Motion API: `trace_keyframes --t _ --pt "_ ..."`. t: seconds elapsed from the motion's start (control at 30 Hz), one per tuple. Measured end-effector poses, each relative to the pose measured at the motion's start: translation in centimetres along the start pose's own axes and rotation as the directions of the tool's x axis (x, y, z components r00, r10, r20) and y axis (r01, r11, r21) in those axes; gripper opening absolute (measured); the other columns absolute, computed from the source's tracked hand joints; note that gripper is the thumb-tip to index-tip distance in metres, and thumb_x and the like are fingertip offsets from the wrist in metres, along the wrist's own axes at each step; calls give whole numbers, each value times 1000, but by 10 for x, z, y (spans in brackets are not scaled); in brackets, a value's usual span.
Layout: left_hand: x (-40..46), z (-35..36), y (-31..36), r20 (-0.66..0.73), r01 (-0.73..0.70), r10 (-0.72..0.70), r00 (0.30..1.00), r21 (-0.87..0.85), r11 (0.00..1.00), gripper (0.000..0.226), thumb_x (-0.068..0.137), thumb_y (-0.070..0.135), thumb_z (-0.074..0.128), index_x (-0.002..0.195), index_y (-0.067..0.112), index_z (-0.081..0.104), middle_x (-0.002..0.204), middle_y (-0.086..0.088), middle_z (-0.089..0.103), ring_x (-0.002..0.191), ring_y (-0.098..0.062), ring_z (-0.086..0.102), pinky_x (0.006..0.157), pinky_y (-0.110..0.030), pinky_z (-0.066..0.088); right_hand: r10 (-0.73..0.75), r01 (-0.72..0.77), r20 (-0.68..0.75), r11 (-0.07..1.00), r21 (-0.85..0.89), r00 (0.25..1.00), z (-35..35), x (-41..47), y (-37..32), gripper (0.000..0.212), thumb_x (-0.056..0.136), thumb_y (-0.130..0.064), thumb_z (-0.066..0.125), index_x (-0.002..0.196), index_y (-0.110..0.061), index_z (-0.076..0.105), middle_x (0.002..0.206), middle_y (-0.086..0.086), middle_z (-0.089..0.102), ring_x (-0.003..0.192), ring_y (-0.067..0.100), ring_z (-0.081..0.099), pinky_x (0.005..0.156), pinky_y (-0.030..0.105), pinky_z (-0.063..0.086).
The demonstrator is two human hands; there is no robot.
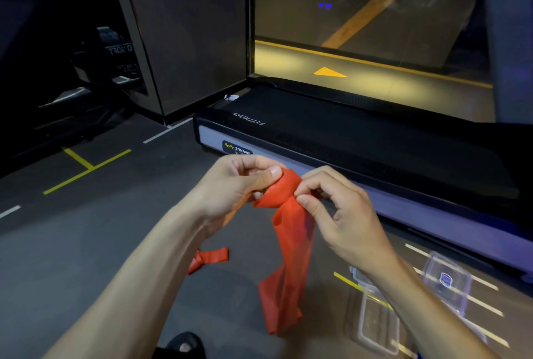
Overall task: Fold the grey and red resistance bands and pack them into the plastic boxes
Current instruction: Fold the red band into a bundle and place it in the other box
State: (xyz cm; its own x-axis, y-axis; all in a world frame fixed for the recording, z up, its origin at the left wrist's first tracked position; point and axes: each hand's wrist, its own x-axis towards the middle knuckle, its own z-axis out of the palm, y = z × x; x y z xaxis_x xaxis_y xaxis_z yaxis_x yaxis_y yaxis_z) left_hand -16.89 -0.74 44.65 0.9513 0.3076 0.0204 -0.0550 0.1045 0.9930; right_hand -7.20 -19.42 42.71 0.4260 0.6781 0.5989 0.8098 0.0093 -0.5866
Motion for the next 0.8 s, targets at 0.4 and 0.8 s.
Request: trace_keyframes --t 0.4,0.8 --pt "-5 12 4 -101 -151 184 978 271 951 14 88 5 77 100 2 73 81 -16 77 70 -19 74 66 -21 55 -28 34 51 990 -138 998 2 -1 0 13 93 -1 68 94 -13 63 107 -9 62 104 2 59 90 14 39" --pt "-8 13 7 4 -252 262 965 292 923 19 86 8 77 104 3 72 85 -10 78 84 -31 75 82 -33 61 15 -13 19 996 -89 1000 0 1 -1 13 93 -1 68 91 -13 64 96 -7 62 94 11 61 83 23 45"
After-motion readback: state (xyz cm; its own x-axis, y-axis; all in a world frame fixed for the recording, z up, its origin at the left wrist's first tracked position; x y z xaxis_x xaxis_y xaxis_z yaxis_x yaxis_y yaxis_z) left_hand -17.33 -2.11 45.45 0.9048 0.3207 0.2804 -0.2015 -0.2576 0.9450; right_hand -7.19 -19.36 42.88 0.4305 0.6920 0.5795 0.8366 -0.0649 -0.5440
